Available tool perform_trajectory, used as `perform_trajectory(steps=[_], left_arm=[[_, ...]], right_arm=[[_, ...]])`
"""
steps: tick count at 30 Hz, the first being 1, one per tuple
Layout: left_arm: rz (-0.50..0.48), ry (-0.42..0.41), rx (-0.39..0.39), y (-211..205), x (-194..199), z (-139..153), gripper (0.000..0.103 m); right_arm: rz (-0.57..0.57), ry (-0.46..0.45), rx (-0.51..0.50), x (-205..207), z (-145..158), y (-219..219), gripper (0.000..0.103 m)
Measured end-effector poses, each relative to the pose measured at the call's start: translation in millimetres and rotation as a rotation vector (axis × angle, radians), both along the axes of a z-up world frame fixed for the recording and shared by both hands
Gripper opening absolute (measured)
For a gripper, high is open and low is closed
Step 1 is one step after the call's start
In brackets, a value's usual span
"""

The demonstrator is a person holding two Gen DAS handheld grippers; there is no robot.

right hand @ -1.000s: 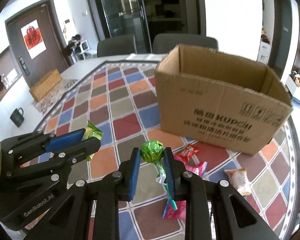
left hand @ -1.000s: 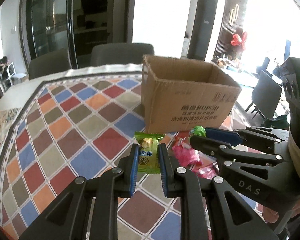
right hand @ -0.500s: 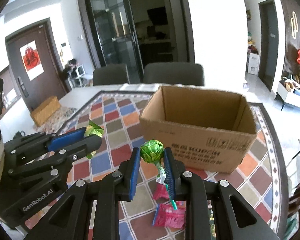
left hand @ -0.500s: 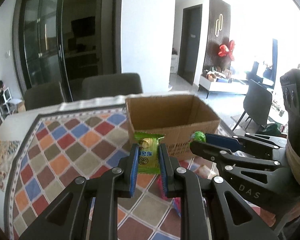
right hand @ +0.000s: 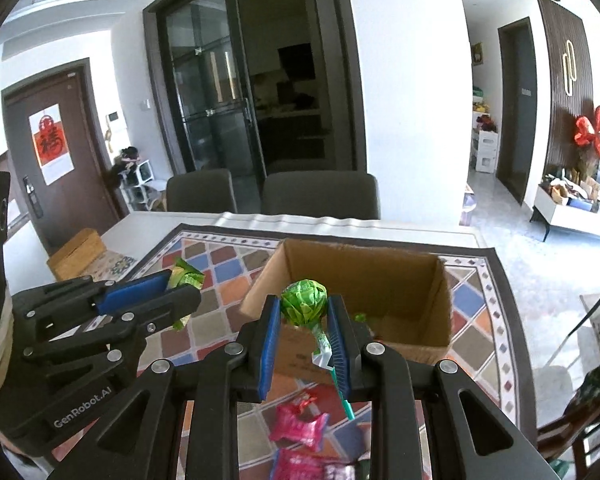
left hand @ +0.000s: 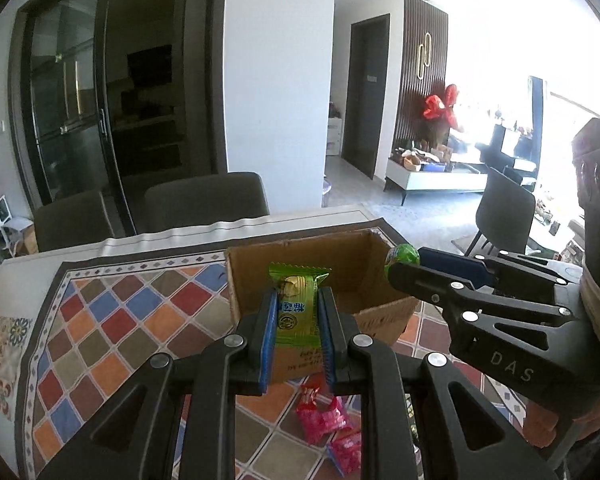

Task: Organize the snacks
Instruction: 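Carry candy and lollipop into the box and open both tools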

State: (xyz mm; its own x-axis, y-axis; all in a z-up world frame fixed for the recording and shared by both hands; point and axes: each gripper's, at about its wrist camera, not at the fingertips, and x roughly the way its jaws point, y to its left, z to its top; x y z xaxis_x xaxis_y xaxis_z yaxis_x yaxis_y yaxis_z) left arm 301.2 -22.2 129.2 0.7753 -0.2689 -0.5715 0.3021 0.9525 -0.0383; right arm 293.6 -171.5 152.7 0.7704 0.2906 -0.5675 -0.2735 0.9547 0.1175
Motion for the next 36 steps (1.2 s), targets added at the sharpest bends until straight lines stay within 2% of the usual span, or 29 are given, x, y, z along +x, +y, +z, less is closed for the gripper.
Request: perform_trajectory(steps=[8,17,23,25,26,27,28,29,30,36], left_arm=[[-0.014,0.067,0.001,-12,47,0,0.021],[-0.004,0.173,-0.01,-17,100,-22,0.021],[-0.01,0.227,-0.004,-25,125,-40,0.022],[0.008,0.213,0.03,-28,127,-42,0.033],[0.018,0.201,0.037,-29,125,-41,0.045],[0.022,0.194,0.037,-29,124,-41,0.051],[0.027,0.187,0.038,-28,122,-40,0.051],[0.038,0.188,0.047,-27,118,-40,0.051],[0.048,0.191,0.047,-26,117,-39,0.051],[0.043,0.163,0.027,-20,93,-34,0.052]], right_arm=[[-0.025,0.064,-0.01,43,1,-12,0.025],[-0.046,0.151,-0.047,97,-16,-19,0.025],[-0.055,0.189,-0.08,117,-30,-23,0.025],[-0.056,0.202,-0.086,123,-35,-24,0.025],[-0.053,0.207,-0.092,125,-37,-24,0.026],[-0.053,0.21,-0.11,127,-41,-24,0.027],[-0.064,0.209,-0.127,127,-42,-22,0.03],[-0.081,0.208,-0.145,126,-44,-23,0.041],[-0.096,0.203,-0.155,125,-46,-25,0.043],[-0.12,0.183,-0.109,104,-45,-36,0.043]])
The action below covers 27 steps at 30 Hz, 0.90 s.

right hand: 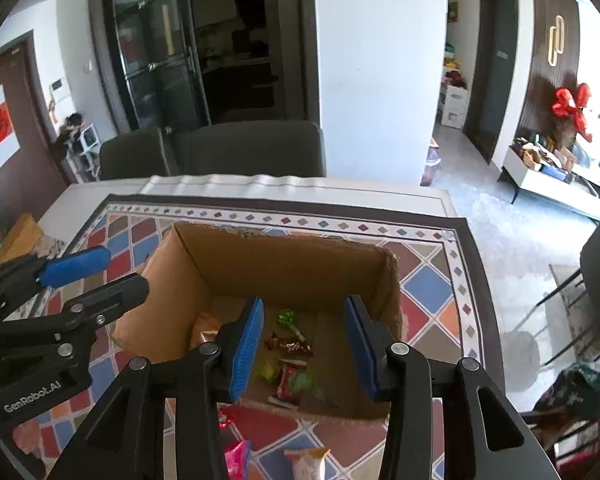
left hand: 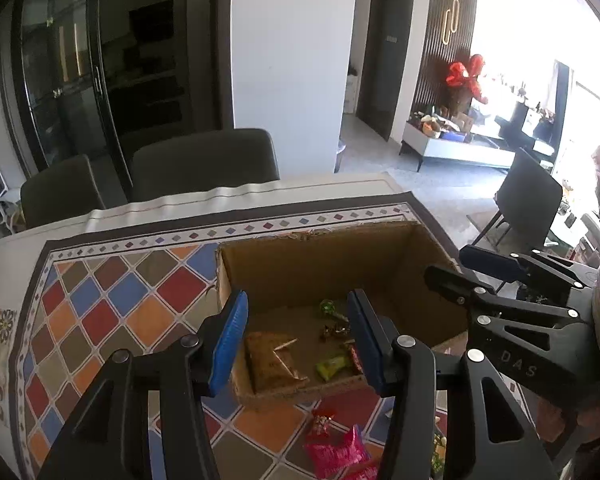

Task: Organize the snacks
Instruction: 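Carry candy and lollipop into the box and open both tools, then withdraw both tools from the box toward the remaining snacks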

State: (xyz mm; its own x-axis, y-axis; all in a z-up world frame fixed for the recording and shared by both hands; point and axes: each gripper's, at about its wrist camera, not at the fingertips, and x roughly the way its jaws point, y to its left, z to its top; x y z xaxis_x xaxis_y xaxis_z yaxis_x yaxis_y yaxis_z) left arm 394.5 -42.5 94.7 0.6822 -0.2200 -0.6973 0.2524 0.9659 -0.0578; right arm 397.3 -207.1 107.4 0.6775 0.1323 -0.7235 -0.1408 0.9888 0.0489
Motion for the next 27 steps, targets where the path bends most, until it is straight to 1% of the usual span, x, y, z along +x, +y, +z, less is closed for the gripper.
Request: perform_trajectory(steps=[3,9,13,18,19,20,24,27], left_arm=[[0.006,-0.013,0.004,2,-13,3,0.052],[0.007,-0.057,-0.017,5,-48,13,0.056],[-0.001,-0.084,-0.011,6,-66,17,0.056],[0.001,-0.133,0.007,5,-91,19,0.06],[0.001,-0.14,0.011,5,-96,18,0.061],[-0.001,-0.141,0.01,4,-100,17,0.062],[-0.005,-0.136,-0.004,4,-114,10,0.066],[0.004,-0.132,-0.014,5,-121,3,0.069]], right_arm=[[0.01,-0.028,0.009,-15,6,1,0.043],[0.028,-0.067,0.042,-41,15,3,0.043],[0.038,-0.082,0.055,-57,17,5,0.043],[0.052,-0.097,0.073,-80,15,8,0.043],[0.053,-0.1,0.077,-83,14,7,0.044],[0.053,-0.1,0.079,-88,13,7,0.048],[0.047,-0.111,0.077,-101,7,6,0.051],[0.039,-0.125,0.059,-112,2,5,0.057]])
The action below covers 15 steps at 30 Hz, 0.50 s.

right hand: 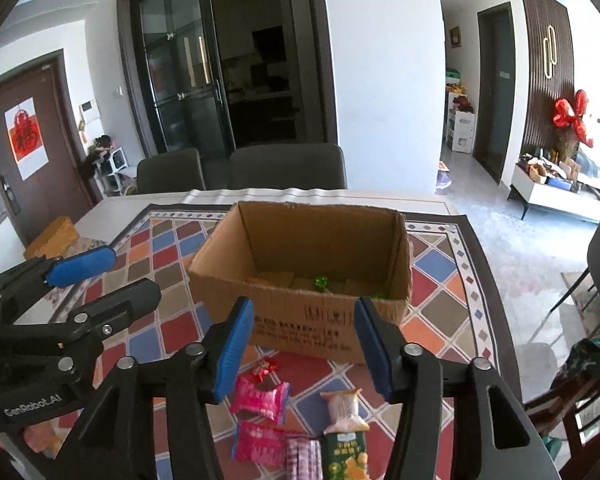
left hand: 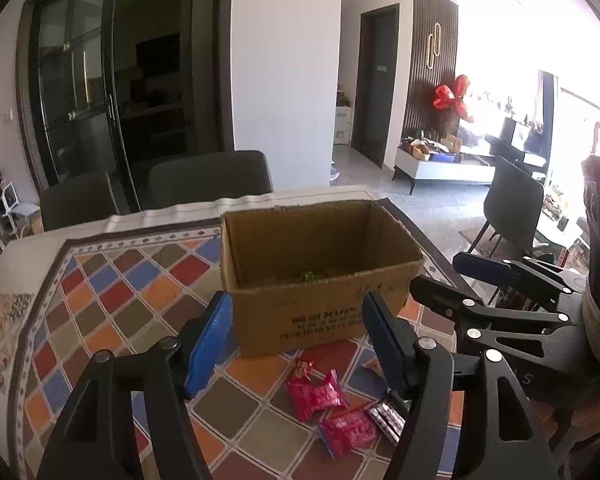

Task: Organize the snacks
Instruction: 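Withdraw both tools from the box toward the remaining snacks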

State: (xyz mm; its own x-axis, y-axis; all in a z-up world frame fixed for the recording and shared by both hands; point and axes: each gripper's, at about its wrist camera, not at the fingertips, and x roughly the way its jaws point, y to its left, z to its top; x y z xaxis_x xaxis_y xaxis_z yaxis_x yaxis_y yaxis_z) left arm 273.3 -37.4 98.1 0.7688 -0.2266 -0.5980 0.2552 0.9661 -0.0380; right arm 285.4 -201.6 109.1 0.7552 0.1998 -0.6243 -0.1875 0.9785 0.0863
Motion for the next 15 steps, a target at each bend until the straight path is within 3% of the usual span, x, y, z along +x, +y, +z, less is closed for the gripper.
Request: perform_trajectory(steps=[6,15], left_arm=[[-0.007,0.032,-0.011,0,-13,-22,0.074],[-0.016,0.128,-0.037,1,-26,-65,0.075]], right_arm=[[-0.01,0.004,-0.006,-14,-13,-2,0.061],[-0.022,0.074,0.007,-31,-51,-6,0.061]])
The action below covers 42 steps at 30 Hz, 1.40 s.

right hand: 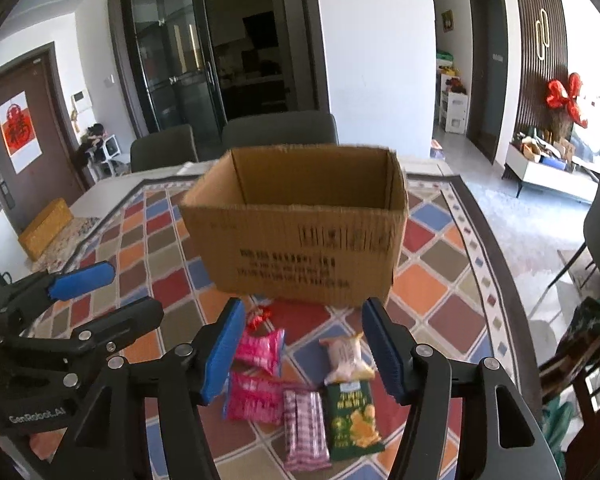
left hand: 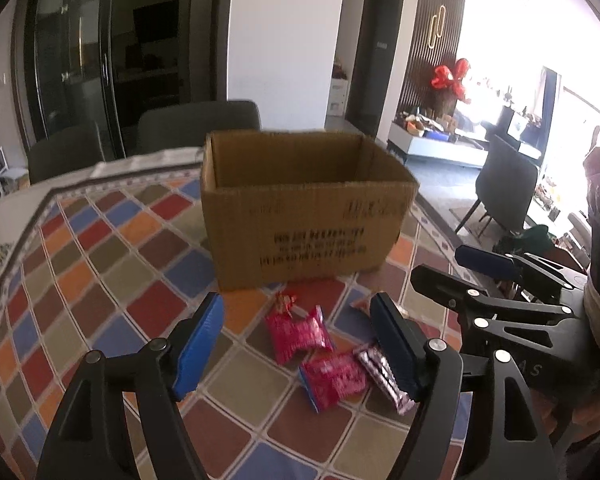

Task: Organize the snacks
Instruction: 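Withdraw both tools from the box toward the remaining snacks, then grasp the pink candy packet with left tool while right tool grasps DENMAS bag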

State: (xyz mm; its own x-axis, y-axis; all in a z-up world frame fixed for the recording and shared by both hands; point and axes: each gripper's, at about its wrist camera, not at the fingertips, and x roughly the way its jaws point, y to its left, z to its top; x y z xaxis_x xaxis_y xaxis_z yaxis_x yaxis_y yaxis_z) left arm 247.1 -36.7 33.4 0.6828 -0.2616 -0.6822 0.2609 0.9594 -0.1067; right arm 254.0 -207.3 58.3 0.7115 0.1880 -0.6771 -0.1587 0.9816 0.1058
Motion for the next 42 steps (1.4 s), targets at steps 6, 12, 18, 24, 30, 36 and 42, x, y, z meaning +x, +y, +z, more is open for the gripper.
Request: perform_trajectory(steps=[6,12,18,24,30,36,42], left_arm=[[-0.017,0.043,0.01,-4,-1,-25,0.075],[-0.055,0.089,0.026,-9,8,-49,0.075],[-0.063,0.156,0.026,-12,25,-78,0.075],[-0.073,0.207,0.018,-14,43,-99,0.075],[-0.065,0.255,-0.008,-15,62,-114,0.074],[-0.066,0.28,-0.022,-17,74,-124,0.071],[-0.057,0.309,-0.018,-21,82,-133,0.06]], right_arm=[[-0.009,0.06,0.008,-5,-25,-4,0.061],[-0.024,0.125,-0.004,-4,-50,-7,0.061],[-0.041,0.193,-0.012,9,-74,-11,0.061],[-0.048,0.244,-0.025,25,-94,-13,0.061],[-0.042,0.275,-0.044,41,-108,-13,0.061],[-0.04,0.292,-0.055,52,-116,-14,0.061],[-0.034,0.301,-0.059,58,-122,-14,0.056]])
